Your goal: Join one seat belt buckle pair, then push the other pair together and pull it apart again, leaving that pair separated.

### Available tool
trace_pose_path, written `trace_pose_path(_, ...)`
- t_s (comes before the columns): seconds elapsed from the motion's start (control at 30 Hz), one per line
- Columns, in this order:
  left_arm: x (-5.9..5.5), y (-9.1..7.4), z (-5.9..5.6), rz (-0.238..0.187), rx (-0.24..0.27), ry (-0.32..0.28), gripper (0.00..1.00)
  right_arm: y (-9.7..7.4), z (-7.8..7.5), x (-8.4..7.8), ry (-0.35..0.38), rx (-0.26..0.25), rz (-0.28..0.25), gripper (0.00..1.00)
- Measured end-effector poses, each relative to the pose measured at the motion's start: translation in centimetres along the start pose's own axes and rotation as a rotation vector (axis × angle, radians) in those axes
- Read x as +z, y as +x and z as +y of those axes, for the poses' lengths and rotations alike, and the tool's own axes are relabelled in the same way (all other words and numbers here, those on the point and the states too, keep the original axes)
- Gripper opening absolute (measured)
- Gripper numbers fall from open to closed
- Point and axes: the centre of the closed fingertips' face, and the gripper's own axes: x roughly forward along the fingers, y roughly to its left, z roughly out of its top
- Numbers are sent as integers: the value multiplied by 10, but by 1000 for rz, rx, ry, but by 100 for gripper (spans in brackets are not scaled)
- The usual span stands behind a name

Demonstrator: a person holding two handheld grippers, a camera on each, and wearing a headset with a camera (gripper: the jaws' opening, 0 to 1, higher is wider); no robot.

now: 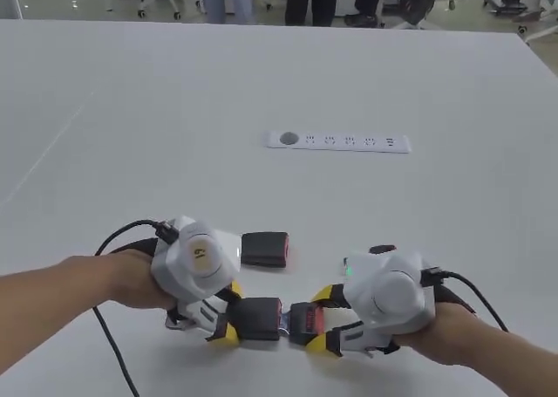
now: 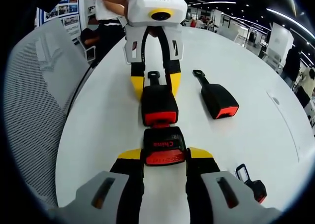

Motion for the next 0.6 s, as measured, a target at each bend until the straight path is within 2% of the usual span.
trace_pose_path(0.27, 3, -1, -3, -10, -1, 8, 30, 3, -1, 2, 7, -10, -1, 30)
trace_pose_path(0.6, 3, -1, -3, 8, -6, 38, 30, 3, 1, 3, -15, -5, 3, 29)
